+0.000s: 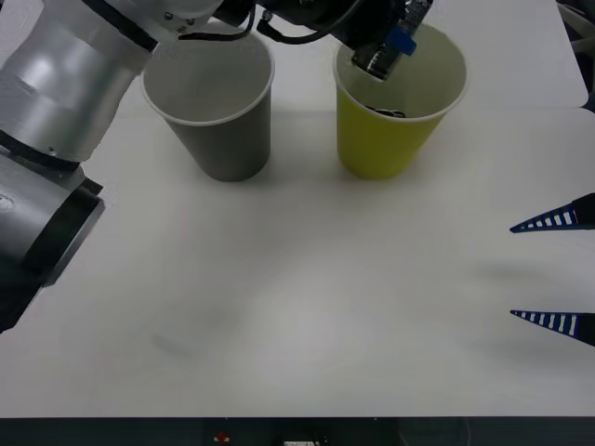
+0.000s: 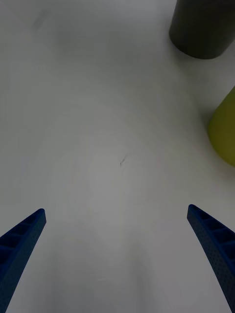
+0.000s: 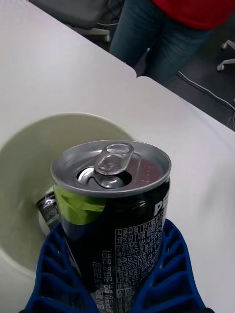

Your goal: Put the can into the green bin and the plastic bottle into the gray bin

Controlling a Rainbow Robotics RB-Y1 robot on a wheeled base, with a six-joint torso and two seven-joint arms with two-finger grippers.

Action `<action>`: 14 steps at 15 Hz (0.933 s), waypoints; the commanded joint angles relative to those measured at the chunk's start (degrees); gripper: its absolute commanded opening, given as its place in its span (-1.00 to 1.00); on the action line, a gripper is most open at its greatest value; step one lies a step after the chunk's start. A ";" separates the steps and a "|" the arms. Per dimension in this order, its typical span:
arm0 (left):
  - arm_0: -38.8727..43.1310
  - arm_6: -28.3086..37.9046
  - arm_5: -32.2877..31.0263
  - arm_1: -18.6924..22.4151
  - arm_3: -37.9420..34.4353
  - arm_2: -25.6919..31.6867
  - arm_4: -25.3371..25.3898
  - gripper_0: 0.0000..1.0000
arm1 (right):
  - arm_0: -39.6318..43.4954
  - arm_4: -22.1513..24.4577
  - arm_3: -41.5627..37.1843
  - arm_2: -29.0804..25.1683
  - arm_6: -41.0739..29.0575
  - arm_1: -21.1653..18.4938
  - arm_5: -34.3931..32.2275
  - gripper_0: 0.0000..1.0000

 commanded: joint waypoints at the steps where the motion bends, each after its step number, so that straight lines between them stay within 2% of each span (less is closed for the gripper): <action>1: -3.36 -0.73 6.01 -2.16 6.82 -4.19 -0.79 -1.00 | 0.00 0.00 0.00 0.00 0.00 0.00 0.00 1.00; 4: -4.68 -3.10 13.92 -3.66 13.23 -8.32 -0.97 -1.00 | 0.00 0.00 0.00 0.00 0.00 0.00 0.00 1.00; 6: -4.86 -6.00 17.35 -4.97 16.92 -8.67 -0.97 -1.00 | 0.00 0.00 0.00 0.00 0.00 0.00 0.00 1.00; 10: -4.86 -6.71 18.67 -5.24 17.71 -8.67 -0.88 -0.99 | 0.00 0.00 0.00 0.00 0.00 0.00 0.00 1.00; 11: -4.86 -7.06 18.58 -5.24 17.80 -8.67 -1.05 -0.74 | 0.00 0.00 0.00 0.00 0.00 0.00 0.00 1.00; 12: -4.86 -7.23 18.49 -5.15 17.71 -8.67 -1.14 -0.28 | 0.00 0.00 0.00 0.00 0.00 0.00 0.00 1.00; 14: -4.86 -8.55 17.62 -5.06 17.71 -8.67 -1.41 0.94 | 0.00 0.00 0.00 0.00 0.00 0.00 0.00 1.00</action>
